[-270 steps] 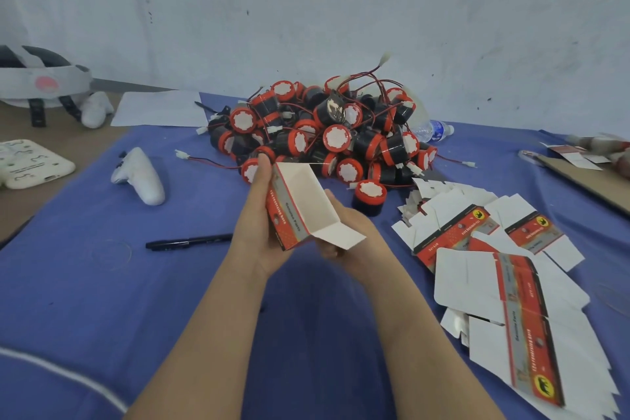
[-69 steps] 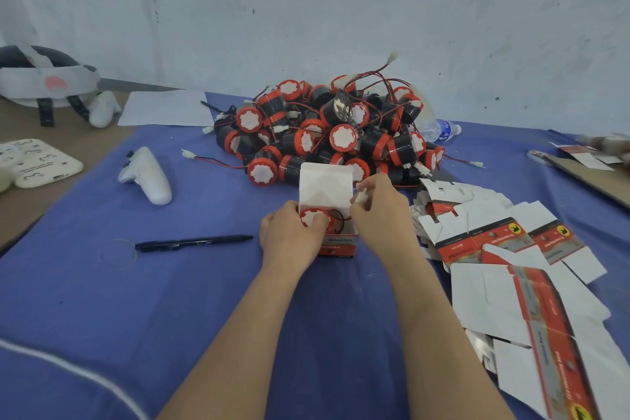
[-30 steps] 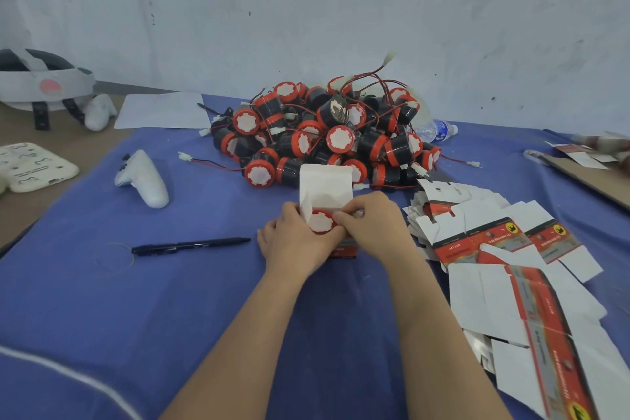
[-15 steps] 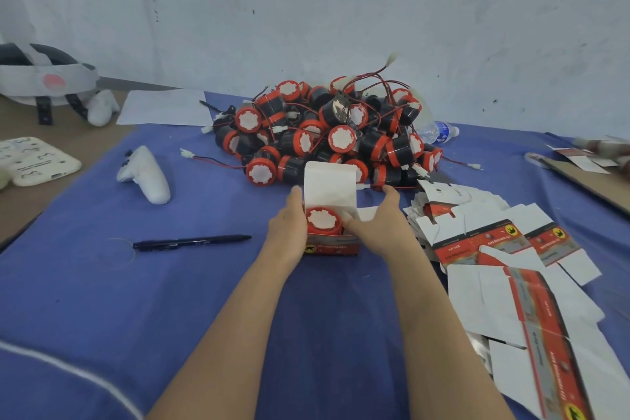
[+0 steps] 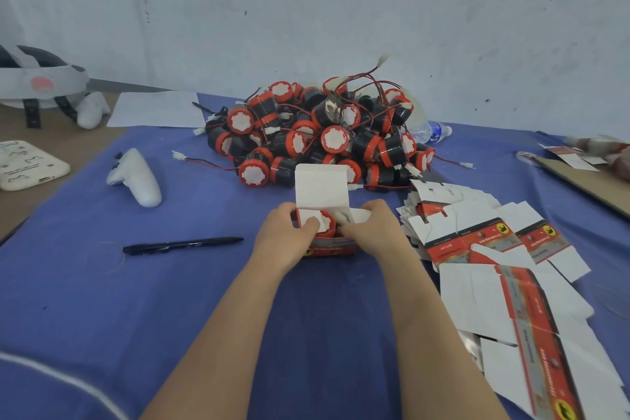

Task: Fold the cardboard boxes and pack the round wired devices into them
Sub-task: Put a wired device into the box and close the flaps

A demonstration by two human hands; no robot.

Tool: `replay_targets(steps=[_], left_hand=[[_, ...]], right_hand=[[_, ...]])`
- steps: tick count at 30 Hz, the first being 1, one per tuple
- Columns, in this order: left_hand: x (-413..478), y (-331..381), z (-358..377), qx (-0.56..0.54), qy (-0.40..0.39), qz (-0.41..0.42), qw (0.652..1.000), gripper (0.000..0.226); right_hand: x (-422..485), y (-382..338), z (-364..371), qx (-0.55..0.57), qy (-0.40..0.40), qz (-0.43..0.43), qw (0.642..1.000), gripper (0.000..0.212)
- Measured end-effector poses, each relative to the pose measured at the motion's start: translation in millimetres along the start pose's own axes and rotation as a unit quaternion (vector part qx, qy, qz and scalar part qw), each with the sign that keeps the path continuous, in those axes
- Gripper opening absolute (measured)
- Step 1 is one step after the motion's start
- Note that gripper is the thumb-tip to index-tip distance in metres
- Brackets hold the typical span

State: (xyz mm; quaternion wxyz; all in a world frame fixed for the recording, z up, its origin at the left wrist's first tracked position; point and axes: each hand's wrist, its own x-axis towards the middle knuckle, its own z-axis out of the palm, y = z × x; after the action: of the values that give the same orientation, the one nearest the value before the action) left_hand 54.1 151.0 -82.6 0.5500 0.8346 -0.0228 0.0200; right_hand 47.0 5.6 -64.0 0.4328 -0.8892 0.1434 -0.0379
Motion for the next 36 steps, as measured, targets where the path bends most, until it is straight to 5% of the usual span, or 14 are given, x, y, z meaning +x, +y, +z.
replay_targets(steps=[6, 11, 14, 19, 23, 26, 30, 36], left_hand=[[0.0, -1.2, 1.9, -0.04, 0.062, 0.017, 0.997, 0.025], [-1.1, -0.7, 2.3, -0.076, 0.086, 0.07, 0.991, 0.032], [0.4, -3.1, 1.6, -0.054, 0.084, 0.106, 0.989, 0.033], [-0.4, -3.2, 1.8, -0.03, 0.049, 0.109, 0.992, 0.036], [-4.3, -4.6, 2.1, -0.029, 0.008, 0.141, 0.99, 0.013], [-3.4, -9.0, 2.3, 0.037, 0.014, 0.176, 0.984, 0.034], [-0.4, -8.4, 0.4, 0.065, 0.075, 0.15, 0.984, 0.038], [-4.4, -5.6, 2.1, 0.025, 0.041, 0.153, 0.987, 0.037]], right_hand=[[-6.0, -14.2, 17.7, 0.011, 0.094, -0.157, 0.983, 0.056], [-7.6, -15.6, 23.5, 0.045, 0.097, -0.161, 0.981, 0.01], [0.0, -3.4, 15.5, 0.032, 0.104, -0.122, 0.986, 0.019], [4.2, 6.0, 12.9, 0.16, 0.01, -0.086, 0.983, 0.036], [3.4, 5.9, 9.4, 0.225, -0.04, -0.086, 0.97, 0.041], [2.8, 6.8, 7.6, 0.262, -0.086, -0.074, 0.958, 0.041], [2.0, 8.4, 9.9, 0.198, -0.057, -0.127, 0.97, 0.037], [3.0, 11.3, 12.1, 0.156, -0.011, -0.158, 0.975, 0.033]])
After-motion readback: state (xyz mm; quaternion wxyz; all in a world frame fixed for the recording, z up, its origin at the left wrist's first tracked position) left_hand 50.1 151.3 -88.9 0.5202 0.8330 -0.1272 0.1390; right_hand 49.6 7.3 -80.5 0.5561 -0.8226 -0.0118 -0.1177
